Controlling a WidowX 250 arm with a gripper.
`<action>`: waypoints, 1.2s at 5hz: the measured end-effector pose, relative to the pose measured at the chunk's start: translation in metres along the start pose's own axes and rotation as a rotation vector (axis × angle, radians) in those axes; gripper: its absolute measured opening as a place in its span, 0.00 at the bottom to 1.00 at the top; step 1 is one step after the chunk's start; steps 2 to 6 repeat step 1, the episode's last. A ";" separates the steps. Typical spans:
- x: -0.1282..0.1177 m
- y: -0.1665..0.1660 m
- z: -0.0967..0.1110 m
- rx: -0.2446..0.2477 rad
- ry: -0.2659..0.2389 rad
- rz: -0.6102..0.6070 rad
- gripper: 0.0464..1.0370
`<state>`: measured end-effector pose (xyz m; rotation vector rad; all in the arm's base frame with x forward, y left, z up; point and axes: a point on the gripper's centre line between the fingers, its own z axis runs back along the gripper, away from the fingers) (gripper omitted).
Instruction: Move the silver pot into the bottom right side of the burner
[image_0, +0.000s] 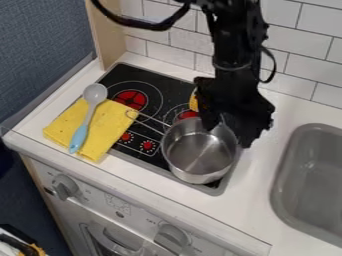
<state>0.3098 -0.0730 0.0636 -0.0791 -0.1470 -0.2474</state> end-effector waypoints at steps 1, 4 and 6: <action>0.000 0.000 0.002 -0.014 -0.002 0.000 0.97; 0.000 0.000 0.002 -0.014 -0.002 0.000 0.97; 0.000 0.000 0.002 -0.014 -0.002 0.000 0.97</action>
